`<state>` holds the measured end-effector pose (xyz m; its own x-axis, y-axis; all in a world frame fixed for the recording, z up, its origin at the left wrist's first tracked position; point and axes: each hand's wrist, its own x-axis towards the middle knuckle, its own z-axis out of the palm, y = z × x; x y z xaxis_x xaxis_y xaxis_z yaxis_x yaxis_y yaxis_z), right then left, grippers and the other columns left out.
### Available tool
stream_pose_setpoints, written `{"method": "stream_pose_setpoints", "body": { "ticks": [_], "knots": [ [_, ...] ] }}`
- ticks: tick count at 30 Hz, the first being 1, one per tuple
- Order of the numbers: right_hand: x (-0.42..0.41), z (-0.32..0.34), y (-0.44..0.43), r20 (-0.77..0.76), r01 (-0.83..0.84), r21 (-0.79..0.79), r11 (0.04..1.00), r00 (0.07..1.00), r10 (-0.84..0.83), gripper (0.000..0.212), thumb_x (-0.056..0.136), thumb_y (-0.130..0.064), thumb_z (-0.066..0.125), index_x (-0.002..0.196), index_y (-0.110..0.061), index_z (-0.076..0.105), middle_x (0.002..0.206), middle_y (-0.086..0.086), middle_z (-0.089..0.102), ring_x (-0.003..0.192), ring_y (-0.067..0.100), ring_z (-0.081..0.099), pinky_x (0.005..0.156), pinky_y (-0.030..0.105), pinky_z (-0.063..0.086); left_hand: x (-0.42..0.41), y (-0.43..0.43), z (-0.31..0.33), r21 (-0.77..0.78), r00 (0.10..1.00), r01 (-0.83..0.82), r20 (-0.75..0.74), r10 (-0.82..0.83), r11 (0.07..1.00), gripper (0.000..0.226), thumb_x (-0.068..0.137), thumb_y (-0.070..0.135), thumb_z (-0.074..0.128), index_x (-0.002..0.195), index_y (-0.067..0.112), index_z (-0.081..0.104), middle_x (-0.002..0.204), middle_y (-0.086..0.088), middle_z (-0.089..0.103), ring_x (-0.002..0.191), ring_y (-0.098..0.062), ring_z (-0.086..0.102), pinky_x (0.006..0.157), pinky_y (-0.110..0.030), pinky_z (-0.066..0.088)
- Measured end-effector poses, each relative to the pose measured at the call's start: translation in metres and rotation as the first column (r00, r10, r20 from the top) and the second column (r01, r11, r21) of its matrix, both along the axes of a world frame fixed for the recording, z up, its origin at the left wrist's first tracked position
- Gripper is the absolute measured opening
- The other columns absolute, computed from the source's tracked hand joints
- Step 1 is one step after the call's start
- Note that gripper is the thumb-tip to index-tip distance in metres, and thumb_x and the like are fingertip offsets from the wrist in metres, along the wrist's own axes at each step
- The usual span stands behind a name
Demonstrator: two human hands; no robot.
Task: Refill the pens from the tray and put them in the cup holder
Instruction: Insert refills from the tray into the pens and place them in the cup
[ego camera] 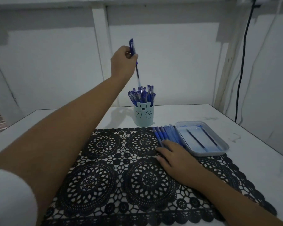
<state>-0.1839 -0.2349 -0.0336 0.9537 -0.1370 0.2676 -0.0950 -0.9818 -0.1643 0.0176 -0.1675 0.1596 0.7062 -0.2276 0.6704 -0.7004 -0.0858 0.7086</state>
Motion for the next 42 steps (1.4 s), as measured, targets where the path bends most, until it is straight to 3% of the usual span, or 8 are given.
{"method": "stream_pose_setpoints", "body": {
  "ticks": [7,11,15,21,25,32,37,42],
  "knots": [
    [0.0,-0.001,0.0,0.021,-0.019,0.004,1.0,1.0,0.019,0.081,0.078,-0.059,0.0,0.136,-0.021,0.042,0.141,0.003,0.036,0.129,0.016,0.033,0.109,0.027,0.023,0.011,-0.027,-0.042,0.175,0.996,0.007,0.084,-0.022,0.985,0.04,0.089,0.005,0.048,0.126,0.02,0.043,0.076,-0.005,0.057,0.058,-0.013,0.049,0.047,-0.012,0.038],
    [-0.001,0.003,0.002,0.016,-0.037,0.006,0.999,0.999,0.037,0.069,0.084,-0.054,0.011,0.136,-0.02,0.042,0.142,0.004,0.035,0.13,0.017,0.032,0.109,0.027,0.021,0.016,-0.027,-0.059,0.42,0.991,-0.049,0.134,-0.009,0.906,0.026,0.089,0.011,0.045,0.114,0.018,0.047,0.084,-0.007,0.064,0.071,-0.025,0.059,0.067,-0.033,0.049],
    [-0.004,0.006,0.003,0.006,-0.043,0.003,0.999,0.999,0.043,0.06,0.087,-0.046,0.021,0.133,-0.017,0.046,0.137,0.007,0.041,0.125,0.021,0.038,0.108,0.031,0.025,0.023,-0.021,-0.074,0.605,0.941,-0.27,0.332,0.071,0.749,0.026,0.093,0.028,0.042,0.108,0.018,0.06,0.11,-0.006,0.059,0.099,-0.025,0.055,0.086,-0.038,0.037],
    [0.001,0.003,-0.001,0.216,0.109,-0.063,0.992,0.972,-0.094,0.017,0.08,-0.025,0.063,0.087,-0.01,0.066,0.088,0.008,0.063,0.078,0.026,0.061,0.067,0.038,0.052,0.003,0.008,-0.074,0.409,0.941,-0.201,0.332,0.06,0.89,0.031,0.095,0.027,0.043,0.122,0.017,0.055,0.125,-0.009,0.049,0.112,-0.022,0.047,0.095,-0.039,0.035],
    [0.0,0.009,0.004,0.199,0.272,-0.137,0.953,0.949,-0.243,0.031,0.064,-0.037,0.078,0.067,-0.012,0.061,0.07,0.005,0.058,0.065,0.025,0.057,0.054,0.038,0.048,-0.026,0.047,-0.099,0.467,0.936,-0.111,0.346,-0.066,0.877,0.036,0.089,0.032,0.038,0.11,0.014,0.061,0.111,-0.007,0.056,0.103,-0.02,0.05,0.091,-0.037,0.04],
    [0.002,0.017,0.019,0.074,0.332,-0.17,0.928,0.943,-0.323,0.042,0.092,-0.048,0.038,0.111,-0.013,0.054,0.113,0.003,0.049,0.11,0.021,0.043,0.091,0.036,0.035,-0.06,0.098,-0.146,0.637,0.976,0.007,0.162,-0.143,0.771,0.021,0.094,0.023,0.046,0.105,0.018,0.063,0.101,0.003,0.061,0.095,-0.011,0.052,0.085,-0.026,0.04],
    [0.004,0.015,0.026,0.216,0.311,-0.005,0.95,0.928,-0.303,0.031,0.092,-0.039,0.042,0.09,-0.013,0.059,0.094,0.002,0.053,0.093,0.021,0.049,0.08,0.036,0.037,-0.082,0.095,-0.159,0.533,0.979,0.156,-0.195,-0.059,0.831,0.03,0.094,0.036,0.043,0.095,0.018,0.066,0.09,0.0,0.067,0.079,-0.014,0.059,0.074,-0.025,0.047],
    [0.0,0.014,0.041,0.476,0.134,0.014,0.991,0.871,-0.124,0.03,0.08,-0.038,0.042,0.065,-0.016,0.056,0.068,-0.002,0.051,0.065,0.019,0.051,0.057,0.035,0.041,-0.094,0.086,-0.159,0.307,0.824,0.389,-0.538,-0.179,0.868,0.036,0.092,0.043,0.045,0.089,0.013,0.064,0.09,-0.009,0.068,0.072,-0.014,0.061,0.066,-0.03,0.052]
  ]
}}
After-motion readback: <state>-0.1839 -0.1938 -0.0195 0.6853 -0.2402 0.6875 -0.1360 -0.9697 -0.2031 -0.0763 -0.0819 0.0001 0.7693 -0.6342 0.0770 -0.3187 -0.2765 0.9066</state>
